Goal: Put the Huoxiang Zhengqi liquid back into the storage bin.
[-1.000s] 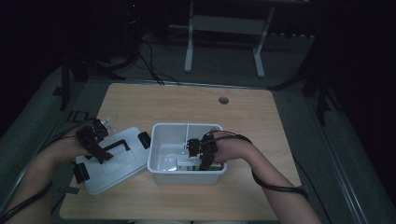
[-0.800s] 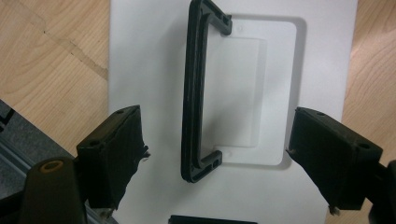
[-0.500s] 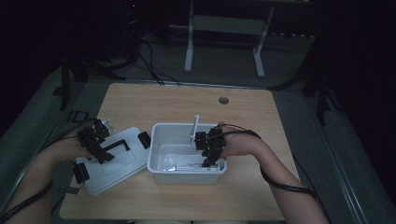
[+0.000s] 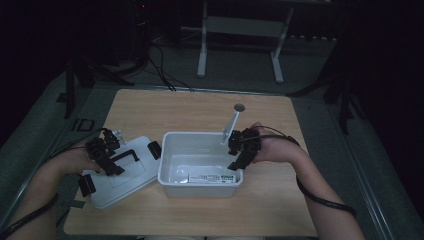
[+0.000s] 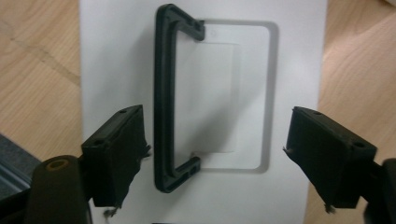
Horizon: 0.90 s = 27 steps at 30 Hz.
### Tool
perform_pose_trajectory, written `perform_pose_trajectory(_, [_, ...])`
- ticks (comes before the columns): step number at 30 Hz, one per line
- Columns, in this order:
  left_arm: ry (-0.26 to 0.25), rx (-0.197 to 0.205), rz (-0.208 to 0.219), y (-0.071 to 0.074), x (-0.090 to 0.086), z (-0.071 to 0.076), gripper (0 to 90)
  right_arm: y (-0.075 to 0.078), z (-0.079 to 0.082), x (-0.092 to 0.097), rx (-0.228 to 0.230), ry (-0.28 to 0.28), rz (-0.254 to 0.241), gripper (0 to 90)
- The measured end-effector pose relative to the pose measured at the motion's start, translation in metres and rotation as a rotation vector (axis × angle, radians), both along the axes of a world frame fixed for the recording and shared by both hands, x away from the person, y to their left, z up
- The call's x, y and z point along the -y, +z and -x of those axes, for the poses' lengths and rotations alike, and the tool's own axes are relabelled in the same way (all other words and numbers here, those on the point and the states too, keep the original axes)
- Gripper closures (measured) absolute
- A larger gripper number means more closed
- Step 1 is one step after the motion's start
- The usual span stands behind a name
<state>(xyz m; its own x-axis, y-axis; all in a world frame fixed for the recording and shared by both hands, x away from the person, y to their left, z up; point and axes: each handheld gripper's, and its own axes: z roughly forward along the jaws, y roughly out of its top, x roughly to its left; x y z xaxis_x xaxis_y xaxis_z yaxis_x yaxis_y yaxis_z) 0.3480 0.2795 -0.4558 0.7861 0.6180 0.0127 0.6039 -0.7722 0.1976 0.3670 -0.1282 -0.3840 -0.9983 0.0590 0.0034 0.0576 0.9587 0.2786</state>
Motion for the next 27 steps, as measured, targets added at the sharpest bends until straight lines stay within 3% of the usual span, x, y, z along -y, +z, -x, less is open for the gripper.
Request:
perform_pose_trajectory(5, [-0.003, -0.007, 0.003, -0.001, 0.002, 0.0, 21.1, 0.009, -0.004, 0.022, 0.035, -0.053, -0.028, 33.5])
perform_pose_trajectory(11, [-0.012, -0.014, -0.009, -0.003, 0.003, -0.001, 25.5, 0.004, -0.007, 0.041, 0.036, -0.077, -0.026, 24.9])
perform_pose_trajectory(15, [-0.01, 0.006, -0.025, -0.002, 0.004, -0.002, 32.0, -0.006, -0.009, 0.055, 0.034, -0.102, -0.02, 17.9])
perform_pose_trajectory(18, [-0.008, 0.009, -0.029, -0.001, 0.004, -0.002, 35.1, -0.016, -0.01, 0.067, 0.032, -0.11, 0.012, 15.1])
perform_pose_trajectory(23, [-0.003, 0.022, -0.039, -0.004, 0.004, -0.004, 36.8, -0.032, -0.011, 0.079, 0.046, -0.108, 0.041, 15.7])
perform_pose_trajectory(27, [-0.017, 0.044, -0.062, -0.006, 0.004, -0.005, 42.5, -0.049, -0.01, 0.09, 0.024, -0.134, 0.072, 18.3])
